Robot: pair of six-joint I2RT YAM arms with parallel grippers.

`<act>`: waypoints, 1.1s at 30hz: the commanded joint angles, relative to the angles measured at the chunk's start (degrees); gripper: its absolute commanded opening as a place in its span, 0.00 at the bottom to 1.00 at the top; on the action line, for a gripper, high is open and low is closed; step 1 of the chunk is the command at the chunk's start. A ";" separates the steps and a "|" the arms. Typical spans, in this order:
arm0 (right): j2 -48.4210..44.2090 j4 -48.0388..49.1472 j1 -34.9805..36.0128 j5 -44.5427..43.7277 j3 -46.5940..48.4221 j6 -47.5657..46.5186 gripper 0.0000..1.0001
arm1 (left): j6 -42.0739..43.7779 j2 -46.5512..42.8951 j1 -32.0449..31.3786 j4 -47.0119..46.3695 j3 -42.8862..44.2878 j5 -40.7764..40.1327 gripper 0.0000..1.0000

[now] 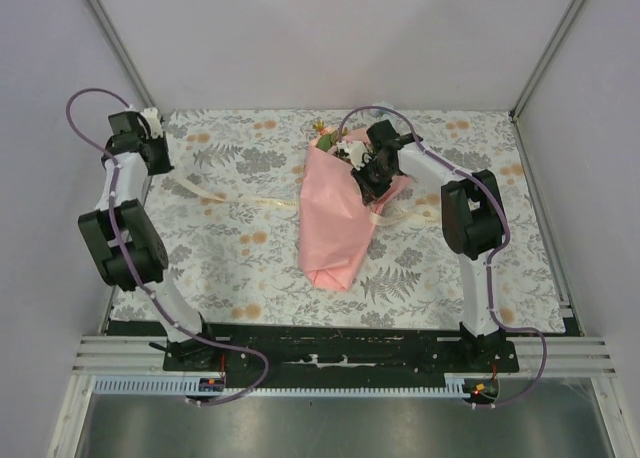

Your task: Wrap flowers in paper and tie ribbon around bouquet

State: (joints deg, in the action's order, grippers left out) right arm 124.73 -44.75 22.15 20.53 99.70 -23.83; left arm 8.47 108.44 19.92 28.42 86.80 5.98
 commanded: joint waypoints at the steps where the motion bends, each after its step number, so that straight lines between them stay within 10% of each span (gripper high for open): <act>1: -0.01 -0.69 -0.18 0.38 1.37 -0.34 0.00 | -0.19 -13.77 -6.01 -6.70 -2.77 25.71 0.02; 10: -2.73 -1.04 -0.27 6.61 1.81 0.89 0.00 | -4.52 -18.62 -42.39 -21.38 -5.07 42.09 0.02; 15: -1.86 -1.13 -0.70 8.11 2.25 1.77 0.00 | 10.13 -14.06 -55.58 -20.70 -5.07 42.89 0.02; 27: -0.45 -0.78 -4.40 15.06 2.52 3.71 0.00 | 25.19 -1.05 -66.33 -14.01 2.66 32.08 0.02; 29: -0.10 -0.86 -4.31 15.06 2.69 3.62 0.00 | 25.54 0.54 -66.50 -11.39 5.99 30.68 0.28; 33: 0.08 -0.95 -4.40 14.80 2.78 3.27 0.00 | 22.65 -2.61 -64.23 -5.50 7.95 30.48 0.48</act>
State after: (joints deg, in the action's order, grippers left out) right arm 124.68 -45.54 17.39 33.50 99.88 -20.58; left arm 30.48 109.69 -46.57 18.31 90.76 36.93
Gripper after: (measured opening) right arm 0.007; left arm 0.409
